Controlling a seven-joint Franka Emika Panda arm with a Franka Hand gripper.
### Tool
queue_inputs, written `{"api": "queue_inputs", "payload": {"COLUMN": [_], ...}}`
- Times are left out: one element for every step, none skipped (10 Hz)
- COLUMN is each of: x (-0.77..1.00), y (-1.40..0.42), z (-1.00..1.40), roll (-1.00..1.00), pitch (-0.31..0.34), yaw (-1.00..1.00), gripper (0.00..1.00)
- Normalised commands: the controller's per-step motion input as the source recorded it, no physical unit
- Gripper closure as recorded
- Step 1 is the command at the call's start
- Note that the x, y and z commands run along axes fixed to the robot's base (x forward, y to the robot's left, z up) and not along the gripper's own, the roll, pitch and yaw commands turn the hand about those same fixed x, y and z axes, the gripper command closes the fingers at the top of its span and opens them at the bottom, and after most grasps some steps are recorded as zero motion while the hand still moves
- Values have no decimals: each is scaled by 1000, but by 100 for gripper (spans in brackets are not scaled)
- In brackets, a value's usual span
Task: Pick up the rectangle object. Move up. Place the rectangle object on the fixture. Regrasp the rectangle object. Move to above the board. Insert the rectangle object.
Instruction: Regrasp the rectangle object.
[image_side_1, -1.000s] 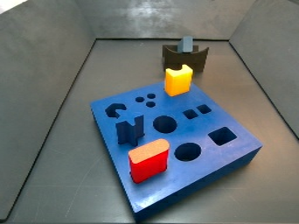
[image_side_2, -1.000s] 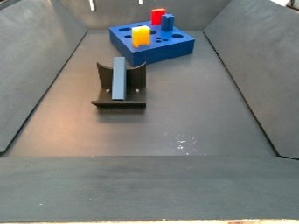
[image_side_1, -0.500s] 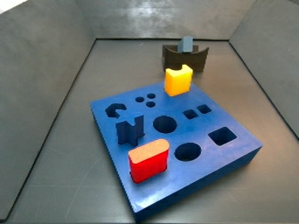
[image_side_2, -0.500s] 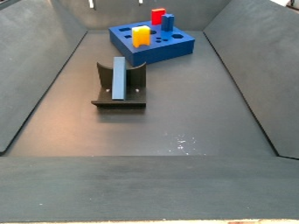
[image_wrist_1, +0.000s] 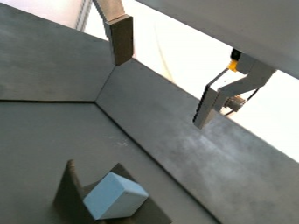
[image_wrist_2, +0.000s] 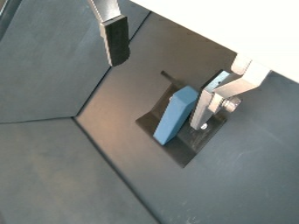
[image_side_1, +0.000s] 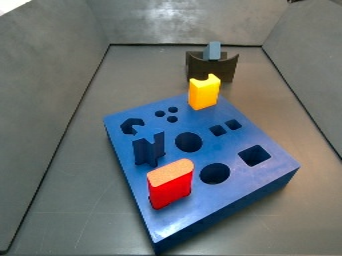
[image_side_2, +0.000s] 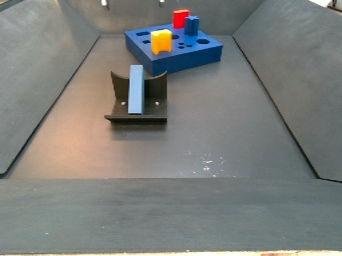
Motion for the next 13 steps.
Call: {"api": "queue_inputs", "payload": {"x": [73, 79, 84, 86, 85, 82, 74, 31, 32, 45, 52, 59, 63], "y": [-42, -41, -42, -45, -43, -39, -36, 73, 73, 65, 63, 61, 60], "z": [-11, -15, -16, -21, -18, -15, -15, -1000, -1000, -1000, -1000, -1000, -1000], "roll": [1000, 1000, 1000, 851, 720, 495, 386, 276, 265, 214, 162, 114, 105], "pitch": [108, 149, 180, 194, 181, 146, 110, -8, -23, -88, -125, -174, -190], "yaw": [82, 110, 140, 136, 143, 166, 180, 182, 181, 150, 128, 91, 73], "gripper": [0, 0, 0, 0, 0, 0, 0, 0, 0, 0, 0, 0, 0]}}
